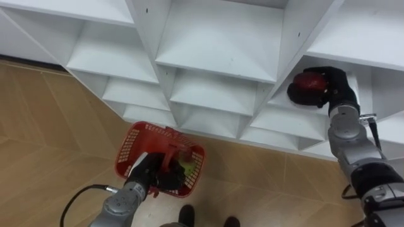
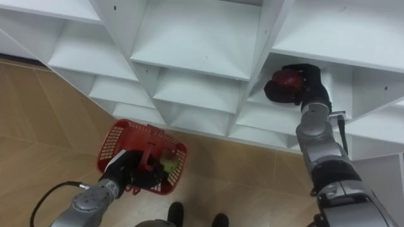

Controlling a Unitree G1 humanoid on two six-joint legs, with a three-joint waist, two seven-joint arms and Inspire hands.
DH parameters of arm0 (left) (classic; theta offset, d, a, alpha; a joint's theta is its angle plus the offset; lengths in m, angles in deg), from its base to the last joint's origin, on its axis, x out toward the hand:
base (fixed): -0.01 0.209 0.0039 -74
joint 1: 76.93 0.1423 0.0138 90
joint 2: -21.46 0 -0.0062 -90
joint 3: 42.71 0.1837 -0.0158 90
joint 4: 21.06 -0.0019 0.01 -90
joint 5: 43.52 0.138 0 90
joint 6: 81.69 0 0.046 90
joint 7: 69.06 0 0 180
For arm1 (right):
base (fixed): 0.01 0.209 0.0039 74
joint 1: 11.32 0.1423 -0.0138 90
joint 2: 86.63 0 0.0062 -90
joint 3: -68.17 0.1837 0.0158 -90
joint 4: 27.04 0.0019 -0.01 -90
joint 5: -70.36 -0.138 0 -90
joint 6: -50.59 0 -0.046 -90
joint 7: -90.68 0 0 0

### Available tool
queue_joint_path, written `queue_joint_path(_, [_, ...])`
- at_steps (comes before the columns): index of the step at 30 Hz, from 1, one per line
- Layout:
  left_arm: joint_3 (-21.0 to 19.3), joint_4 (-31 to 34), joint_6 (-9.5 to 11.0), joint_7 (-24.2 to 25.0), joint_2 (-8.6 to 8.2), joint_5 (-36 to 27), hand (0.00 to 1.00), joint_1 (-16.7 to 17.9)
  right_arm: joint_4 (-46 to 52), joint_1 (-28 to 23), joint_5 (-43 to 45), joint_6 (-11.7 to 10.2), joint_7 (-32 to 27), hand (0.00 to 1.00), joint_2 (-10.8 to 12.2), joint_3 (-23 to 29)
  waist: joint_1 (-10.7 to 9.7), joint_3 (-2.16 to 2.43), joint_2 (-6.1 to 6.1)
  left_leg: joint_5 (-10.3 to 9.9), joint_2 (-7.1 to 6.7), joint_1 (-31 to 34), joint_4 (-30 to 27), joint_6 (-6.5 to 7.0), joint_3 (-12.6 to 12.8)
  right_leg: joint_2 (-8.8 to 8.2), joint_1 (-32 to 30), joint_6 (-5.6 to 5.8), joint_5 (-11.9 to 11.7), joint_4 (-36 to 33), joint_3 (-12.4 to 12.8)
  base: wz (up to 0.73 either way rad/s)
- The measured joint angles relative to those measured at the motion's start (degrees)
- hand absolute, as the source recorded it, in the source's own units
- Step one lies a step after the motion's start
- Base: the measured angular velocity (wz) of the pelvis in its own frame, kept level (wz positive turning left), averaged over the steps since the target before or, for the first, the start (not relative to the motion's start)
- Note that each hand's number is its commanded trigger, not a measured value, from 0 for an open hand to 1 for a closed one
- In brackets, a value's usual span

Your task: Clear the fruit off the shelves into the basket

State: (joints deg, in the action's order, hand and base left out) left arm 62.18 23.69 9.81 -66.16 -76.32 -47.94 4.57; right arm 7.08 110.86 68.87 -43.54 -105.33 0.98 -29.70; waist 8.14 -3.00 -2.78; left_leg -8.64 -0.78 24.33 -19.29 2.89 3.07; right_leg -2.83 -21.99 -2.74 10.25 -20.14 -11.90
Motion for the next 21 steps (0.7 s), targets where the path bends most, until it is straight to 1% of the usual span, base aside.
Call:
queue_joint_path(11, [0.0, 0.0, 0.0, 0.0, -0.07, 0.0, 1.00, -0.1, 0.1, 0.0, -0.1, 0.5, 2.3, 1.00, 0.2, -0.4, -0.2, 0.04, -0.07, 0.2, 0.00, -0.2, 0.0, -0.02, 0.1, -0.02, 0.1, -0.03, -0.2, -0.1, 0.1, 0.00])
queue_joint_path(14, [0.1, 0.0, 0.0, 0.1, -0.06, 0.0, 1.00, -0.1, 0.3, 0.0, -0.1, 0.5, 2.4, 1.00, 0.6, -0.5, -0.5, 0.06, -0.09, 0.2, 0.01, -0.7, 0.0, -0.01, 0.4, -0.08, 0.3, -0.03, -0.2, -0.5, 0.4, -0.04])
queue_joint_path(17, [0.3, 0.0, 0.0, 0.6, -0.06, 0.0, 1.00, 0.3, 0.3, -1.6, -0.6, 0.5, 3.1, 1.00, 1.2, -1.2, -0.9, 0.06, -0.10, 0.2, 0.03, -3.1, 0.0, -0.01, 0.4, -0.05, 2.9, -0.02, -0.2, 0.0, 0.3, 0.00])
queue_joint_path(19, [0.4, 0.0, 0.0, 0.6, 0.14, -0.2, 1.00, 0.6, 0.3, -2.8, -0.7, 0.5, 3.4, 1.00, 1.8, -1.7, -1.4, 0.17, -0.14, 0.2, 0.02, -4.4, 0.2, -0.02, 0.4, 0.00, 4.5, 0.01, -0.1, 0.7, 0.2, 0.00])
queue_joint_path(20, [0.3, 0.0, 0.0, 0.6, 0.25, -0.2, 1.00, 0.6, 0.4, -3.2, -0.6, 0.5, 3.8, 1.00, 2.2, -2.2, -1.5, 0.30, -0.26, 0.2, 0.02, -5.1, 0.8, -0.02, 0.6, 0.03, 4.9, 0.02, -0.1, 0.8, 0.4, -0.04])
queue_joint_path(21, [0.0, 0.0, 0.0, 0.6, 0.02, -0.2, 1.00, 0.7, 0.4, -3.9, -0.2, 0.5, 4.2, 1.00, 2.6, -2.2, -1.5, 0.81, -0.31, 0.2, 0.02, -5.1, 0.9, -0.02, 0.7, 0.08, 4.9, 0.05, -0.1, 0.9, 0.6, -0.06])
